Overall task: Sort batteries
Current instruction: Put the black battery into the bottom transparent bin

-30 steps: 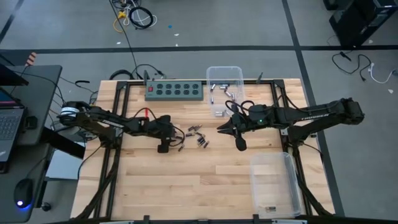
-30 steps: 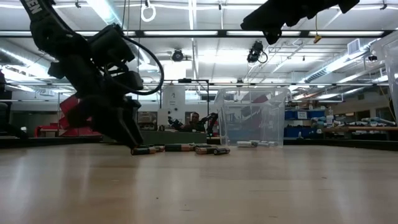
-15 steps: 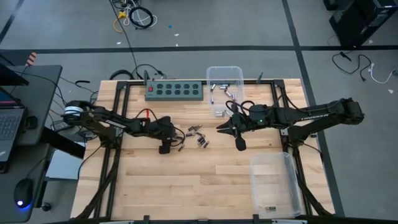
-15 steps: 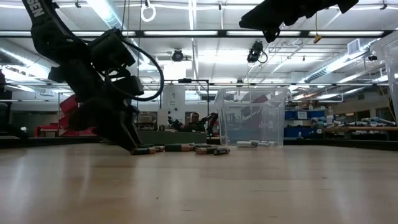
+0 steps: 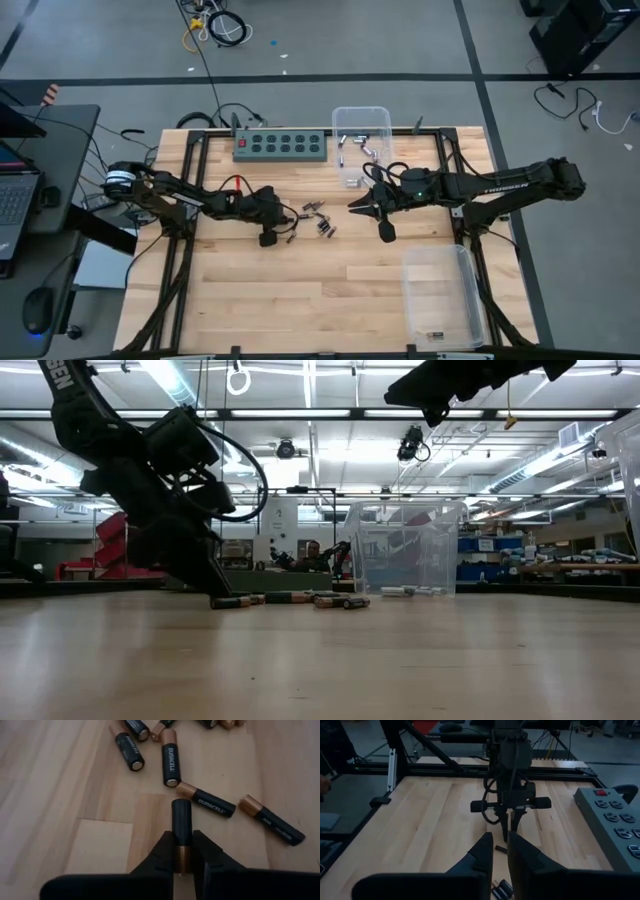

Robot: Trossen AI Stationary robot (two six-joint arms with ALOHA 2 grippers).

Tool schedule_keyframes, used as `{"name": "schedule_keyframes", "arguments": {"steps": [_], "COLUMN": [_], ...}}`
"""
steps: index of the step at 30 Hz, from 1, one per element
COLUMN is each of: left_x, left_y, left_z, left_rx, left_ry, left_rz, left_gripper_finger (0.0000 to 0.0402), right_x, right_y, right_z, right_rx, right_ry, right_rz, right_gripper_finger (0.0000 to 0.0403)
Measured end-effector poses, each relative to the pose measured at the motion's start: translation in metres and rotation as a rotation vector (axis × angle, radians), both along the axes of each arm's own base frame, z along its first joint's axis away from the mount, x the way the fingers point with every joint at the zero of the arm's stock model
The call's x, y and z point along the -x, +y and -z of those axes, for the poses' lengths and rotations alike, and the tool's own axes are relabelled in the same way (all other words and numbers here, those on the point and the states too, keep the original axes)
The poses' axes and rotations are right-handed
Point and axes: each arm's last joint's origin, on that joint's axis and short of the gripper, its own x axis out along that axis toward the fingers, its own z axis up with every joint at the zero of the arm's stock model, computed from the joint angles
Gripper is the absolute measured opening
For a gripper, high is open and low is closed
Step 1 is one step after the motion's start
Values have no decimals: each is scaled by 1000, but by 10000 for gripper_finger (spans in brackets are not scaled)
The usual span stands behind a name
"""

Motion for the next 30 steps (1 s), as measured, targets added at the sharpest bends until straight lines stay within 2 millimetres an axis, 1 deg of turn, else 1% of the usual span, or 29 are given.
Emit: {"name": "schedule_keyframes", "arguments": {"steps": [15,18,25,28,30], "left_x": [2,2,8,11,10], "left_y": [0,0,-1,-2,-4], "left_z": [-4,-8,-37,-50,-62], "left_rx": [7,7,32,17,7], "left_ry": [-13,-27,-122,-189,-267], "left_rz": [-17,-29,-71,-67,-45], "left_gripper_finger": [19,19,20,20,20], "right_x": [0,0,-1,-2,-2], "right_y": [0,0,0,0,0], "right_z": [0,0,-3,-4,-5], "right_rx": [2,9,16,25,34], "right_ry": [-1,-8,-34,-48,-76], "right_rz": [-1,-3,-4,-7,-10], "right_gripper_finger": [41,41,41,41,41]}}
